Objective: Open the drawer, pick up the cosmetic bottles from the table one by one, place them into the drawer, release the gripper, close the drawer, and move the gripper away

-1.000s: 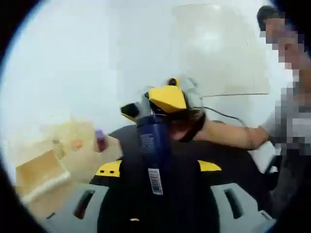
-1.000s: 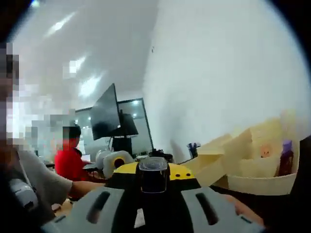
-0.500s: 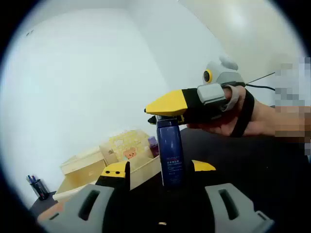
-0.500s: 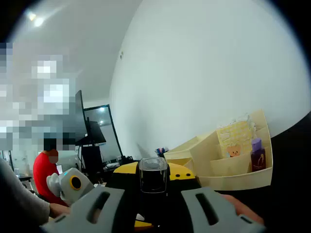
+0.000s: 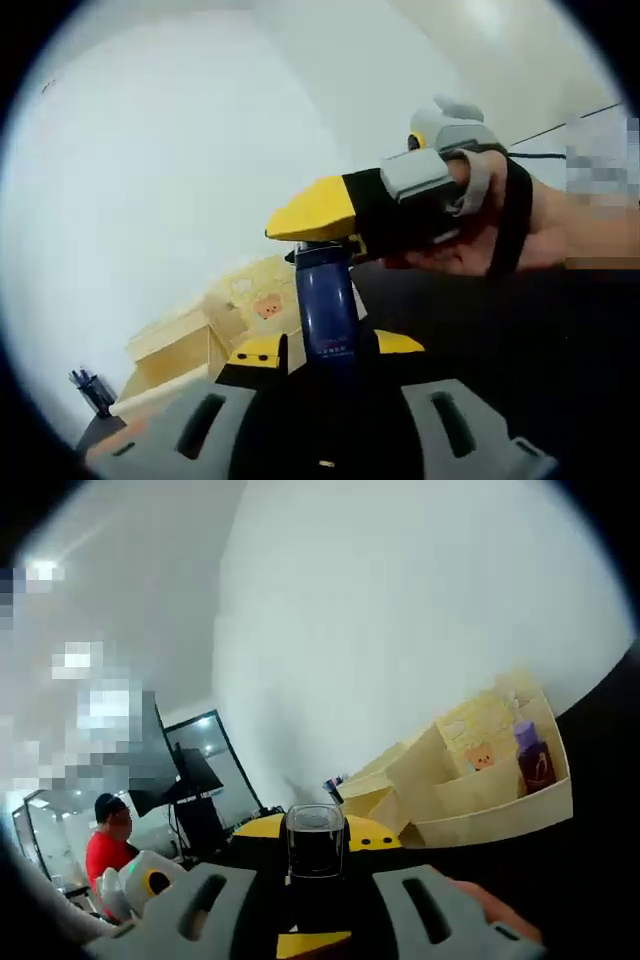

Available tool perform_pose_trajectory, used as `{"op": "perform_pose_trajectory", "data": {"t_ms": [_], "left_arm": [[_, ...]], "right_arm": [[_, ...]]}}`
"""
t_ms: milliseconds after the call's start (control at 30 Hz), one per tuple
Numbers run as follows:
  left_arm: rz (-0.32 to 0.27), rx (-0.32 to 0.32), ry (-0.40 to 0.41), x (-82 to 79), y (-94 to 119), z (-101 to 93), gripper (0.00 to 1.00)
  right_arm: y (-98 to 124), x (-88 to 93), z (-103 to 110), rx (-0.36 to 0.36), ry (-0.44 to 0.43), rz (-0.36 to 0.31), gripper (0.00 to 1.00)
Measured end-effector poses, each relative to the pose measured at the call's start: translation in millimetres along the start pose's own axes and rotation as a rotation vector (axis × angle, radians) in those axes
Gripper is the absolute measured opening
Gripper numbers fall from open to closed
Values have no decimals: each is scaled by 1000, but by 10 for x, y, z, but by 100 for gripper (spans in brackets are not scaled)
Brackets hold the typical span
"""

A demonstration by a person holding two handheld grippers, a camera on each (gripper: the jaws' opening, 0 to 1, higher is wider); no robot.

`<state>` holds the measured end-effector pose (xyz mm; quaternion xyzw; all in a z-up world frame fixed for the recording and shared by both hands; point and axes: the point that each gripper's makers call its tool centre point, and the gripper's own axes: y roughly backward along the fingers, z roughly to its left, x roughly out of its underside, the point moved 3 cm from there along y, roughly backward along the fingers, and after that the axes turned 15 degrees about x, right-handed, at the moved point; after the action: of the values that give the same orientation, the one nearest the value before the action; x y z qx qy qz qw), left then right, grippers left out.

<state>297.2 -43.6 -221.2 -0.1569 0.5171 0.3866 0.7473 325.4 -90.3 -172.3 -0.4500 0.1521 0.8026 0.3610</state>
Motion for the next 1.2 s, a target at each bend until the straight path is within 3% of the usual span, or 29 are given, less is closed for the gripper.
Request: {"op": "perform_pose_trajectory", "data": {"t_ms": [133,333,433,500,633,733,867,967,1133,1200], "left_arm": [[5,-7,-8,-4,-23,-4,21],[-21,-21,49,-27,47,43,18],[-76,18,138,-83,98,23,18],[-117,61,227,-89,115,0,18],[-181,126,369,-81,164,56,18],[-269,144,504,-90,271,223,18],[-288,107,532,-91,424,475,18],[-352,172,644,-182,575,645,18],[-356,232,710,-262,774,854,18],[-322,198,679,-266,839,951,18]], "right_arm": [[-4,-3,1,4,-2,-4,17],[10,-19,49,-29,13,-16,17],[86,-37,215,-103,46,-63,19],[119,-87,296,-152,49,-88,25],[161,-199,320,-165,51,-141,30],[178,-272,270,-147,65,-165,30],[166,-312,223,-144,42,-171,29],[131,-292,194,-135,53,-155,28],[101,-281,159,-125,59,-153,28],[120,-233,167,-118,67,-148,28]]}}
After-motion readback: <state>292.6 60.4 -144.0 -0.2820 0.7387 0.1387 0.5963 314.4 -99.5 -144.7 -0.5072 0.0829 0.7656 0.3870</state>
